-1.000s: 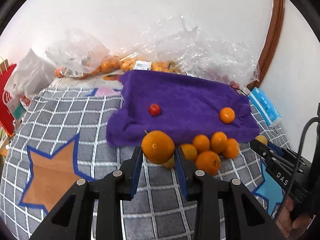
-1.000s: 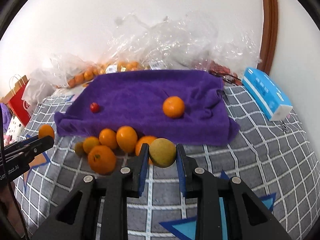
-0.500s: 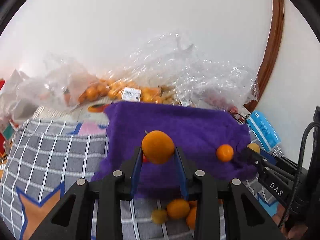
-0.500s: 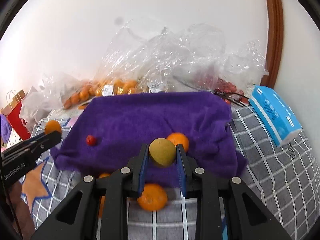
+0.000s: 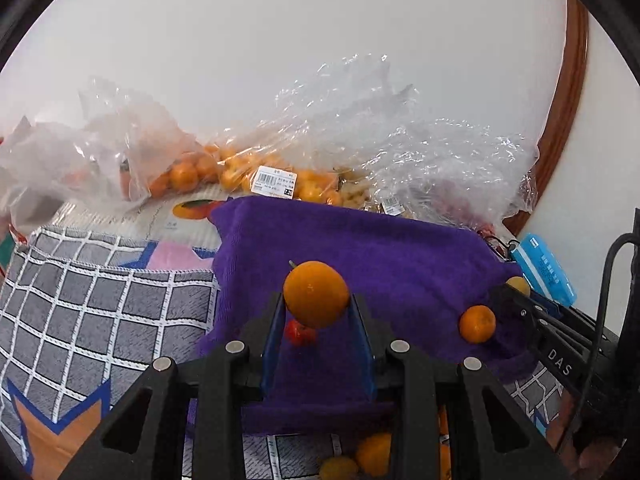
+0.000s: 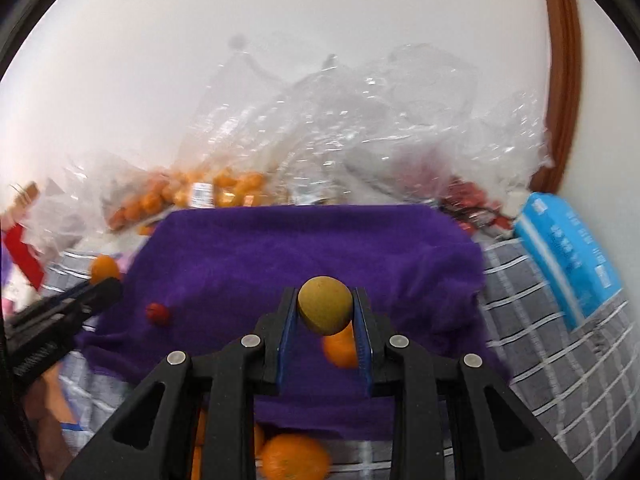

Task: Organize fruits
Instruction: 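Carry the orange with the left tool while the right tool carries the yellow-green fruit over the towel, then lower and open the left tool on the towel while the right tool releases the yellow-green fruit there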

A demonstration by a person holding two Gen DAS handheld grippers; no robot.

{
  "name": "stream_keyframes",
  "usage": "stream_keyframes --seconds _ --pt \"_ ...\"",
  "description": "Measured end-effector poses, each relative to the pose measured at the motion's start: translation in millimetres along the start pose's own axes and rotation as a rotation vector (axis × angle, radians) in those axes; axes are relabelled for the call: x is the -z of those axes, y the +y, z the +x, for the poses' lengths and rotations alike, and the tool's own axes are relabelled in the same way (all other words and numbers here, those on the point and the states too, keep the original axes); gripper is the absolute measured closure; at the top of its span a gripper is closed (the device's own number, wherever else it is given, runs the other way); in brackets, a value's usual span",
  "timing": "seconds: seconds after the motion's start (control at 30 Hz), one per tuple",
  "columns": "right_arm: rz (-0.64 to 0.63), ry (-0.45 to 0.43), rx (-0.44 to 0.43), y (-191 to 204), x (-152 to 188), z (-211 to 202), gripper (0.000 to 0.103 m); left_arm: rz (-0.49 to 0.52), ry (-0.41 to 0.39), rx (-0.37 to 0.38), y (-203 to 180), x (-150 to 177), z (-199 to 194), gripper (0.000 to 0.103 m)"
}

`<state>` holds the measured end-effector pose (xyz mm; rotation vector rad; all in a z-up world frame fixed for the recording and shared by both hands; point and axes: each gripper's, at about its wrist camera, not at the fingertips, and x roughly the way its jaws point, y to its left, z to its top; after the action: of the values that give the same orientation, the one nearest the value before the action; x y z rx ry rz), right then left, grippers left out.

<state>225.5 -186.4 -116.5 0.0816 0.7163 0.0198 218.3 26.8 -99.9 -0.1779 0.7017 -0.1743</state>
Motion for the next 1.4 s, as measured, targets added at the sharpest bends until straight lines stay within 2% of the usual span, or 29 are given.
stream_keyframes --seconds 0.13,0.47,0.63,0.77,0.93,1.17,1.27,1.4 --pt "0.05 0.013 -0.037 -11.8 0.3 5.2 0.076 0.015 0.0 -0.001 -1.3 4.2 5.2 0.072" --pt "0.063 0.009 -0.03 -21.3 3.4 15.3 0.076 -0.01 0.007 0.016 2.9 5.2 11.4 0.072" --pt "0.07 0.02 -0.018 -24.3 5.3 21.5 0.076 -0.001 -0.011 0.0 0.5 6.8 9.7 0.072" --pt "0.071 0.047 -0.035 -22.8 9.1 28.9 0.076 0.015 0.004 -0.01 -2.1 9.4 15.4 0.072" --pt "0.052 0.049 -0.032 -17.5 13.3 31.7 0.076 0.0 0.027 -0.011 1.2 10.5 22.1 0.072" --pt "0.046 0.021 -0.074 -13.6 14.1 24.6 0.076 0.002 0.036 -0.018 1.6 11.4 26.2 0.072" --pt "0.027 0.035 -0.088 -7.1 15.1 26.7 0.076 0.006 0.047 -0.025 1.3 12.4 29.2 0.072" --pt "-0.024 0.027 -0.059 2.1 17.3 26.2 0.076 0.015 0.052 -0.03 0.6 14.1 32.0 0.072"
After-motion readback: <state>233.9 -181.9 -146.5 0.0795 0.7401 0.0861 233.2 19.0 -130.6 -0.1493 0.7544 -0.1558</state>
